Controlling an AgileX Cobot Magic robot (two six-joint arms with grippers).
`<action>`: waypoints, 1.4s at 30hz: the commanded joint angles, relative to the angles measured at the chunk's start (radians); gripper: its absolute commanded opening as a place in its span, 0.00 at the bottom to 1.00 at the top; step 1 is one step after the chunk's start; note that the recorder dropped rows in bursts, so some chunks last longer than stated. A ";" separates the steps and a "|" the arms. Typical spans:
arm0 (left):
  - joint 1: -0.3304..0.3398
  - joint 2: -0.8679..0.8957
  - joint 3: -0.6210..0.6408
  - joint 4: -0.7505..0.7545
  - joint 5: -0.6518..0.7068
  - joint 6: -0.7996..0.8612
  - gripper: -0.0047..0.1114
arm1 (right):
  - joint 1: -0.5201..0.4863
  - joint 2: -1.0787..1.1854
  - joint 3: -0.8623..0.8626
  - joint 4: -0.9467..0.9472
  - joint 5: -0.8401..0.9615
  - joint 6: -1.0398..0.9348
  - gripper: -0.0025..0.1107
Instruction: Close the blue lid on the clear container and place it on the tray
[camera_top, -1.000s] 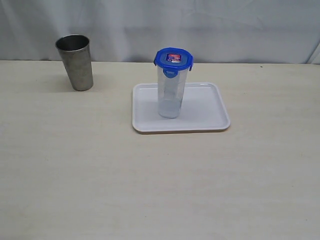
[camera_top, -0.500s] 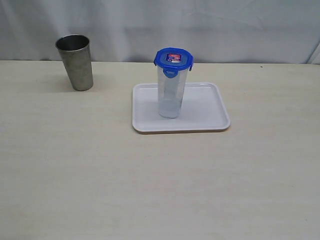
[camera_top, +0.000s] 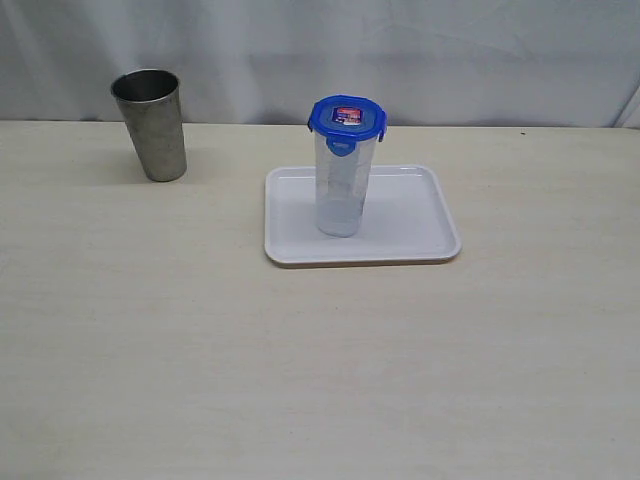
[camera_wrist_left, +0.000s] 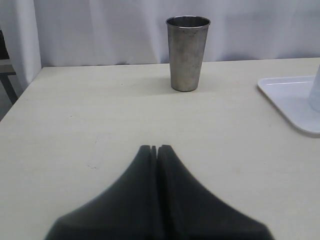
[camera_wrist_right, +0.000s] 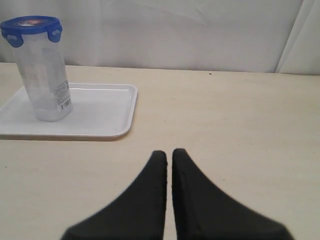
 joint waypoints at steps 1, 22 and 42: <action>0.003 -0.003 0.002 -0.003 -0.010 -0.004 0.04 | 0.002 -0.005 0.001 -0.008 0.011 0.017 0.06; 0.003 -0.003 0.002 -0.003 -0.010 -0.004 0.04 | 0.002 -0.005 0.001 -0.004 0.032 0.019 0.06; 0.003 -0.003 0.002 -0.003 -0.013 -0.003 0.04 | 0.002 -0.005 0.001 -0.004 0.032 0.019 0.06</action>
